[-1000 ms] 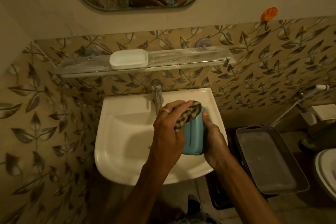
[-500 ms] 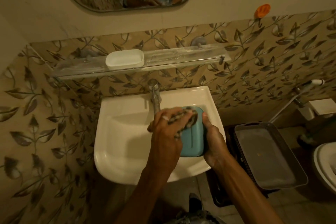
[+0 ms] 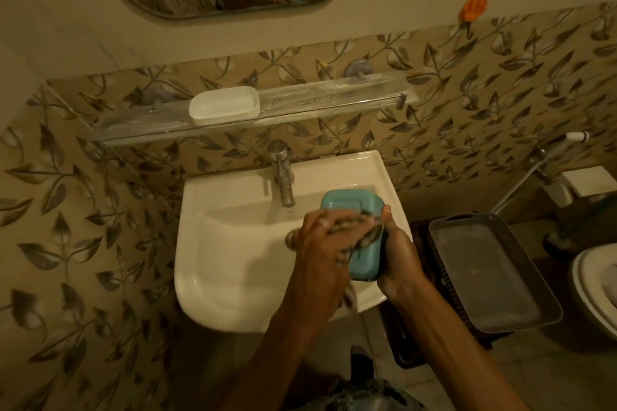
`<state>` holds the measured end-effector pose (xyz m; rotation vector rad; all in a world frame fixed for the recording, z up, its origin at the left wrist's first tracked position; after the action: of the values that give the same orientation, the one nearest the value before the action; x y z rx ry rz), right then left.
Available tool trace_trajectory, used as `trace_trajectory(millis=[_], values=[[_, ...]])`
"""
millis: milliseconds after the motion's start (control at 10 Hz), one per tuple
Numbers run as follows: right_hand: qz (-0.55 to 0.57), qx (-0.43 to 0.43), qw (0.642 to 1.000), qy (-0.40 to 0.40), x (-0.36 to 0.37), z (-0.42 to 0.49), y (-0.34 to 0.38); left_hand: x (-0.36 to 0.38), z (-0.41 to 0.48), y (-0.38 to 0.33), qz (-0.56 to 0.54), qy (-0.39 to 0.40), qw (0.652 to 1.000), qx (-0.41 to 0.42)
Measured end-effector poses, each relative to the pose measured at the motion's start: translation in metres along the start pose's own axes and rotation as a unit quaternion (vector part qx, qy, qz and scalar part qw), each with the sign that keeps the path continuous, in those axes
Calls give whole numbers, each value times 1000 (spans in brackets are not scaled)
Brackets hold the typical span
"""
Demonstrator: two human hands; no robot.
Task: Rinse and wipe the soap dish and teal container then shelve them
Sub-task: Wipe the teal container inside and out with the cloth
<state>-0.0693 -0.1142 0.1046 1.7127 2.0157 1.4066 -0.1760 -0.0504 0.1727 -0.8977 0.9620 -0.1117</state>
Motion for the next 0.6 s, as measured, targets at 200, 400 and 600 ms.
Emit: trace_trajectory(millis=[200, 400, 600], values=[[-7, -4, 1000, -13, -1, -4, 3, -5, 34, 16, -15, 1, 999, -44], [32, -25, 998, -37, -6, 0, 23, 5, -40, 22, -32, -9, 999, 0], [6, -22, 999, 25, 9, -9, -4, 76, -14, 13, 530, 277, 798, -73]])
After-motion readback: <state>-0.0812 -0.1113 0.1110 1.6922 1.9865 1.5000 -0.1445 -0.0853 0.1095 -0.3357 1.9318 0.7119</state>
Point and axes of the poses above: each hand's wrist, its own z-axis towards the middle knuckle, its own x-axis out of the palm, y = z × x, the point moved 3 cm from there along z, towards the middle knuckle, and after that the axes turned 7 degrees about -x, right-handed, at the moved point
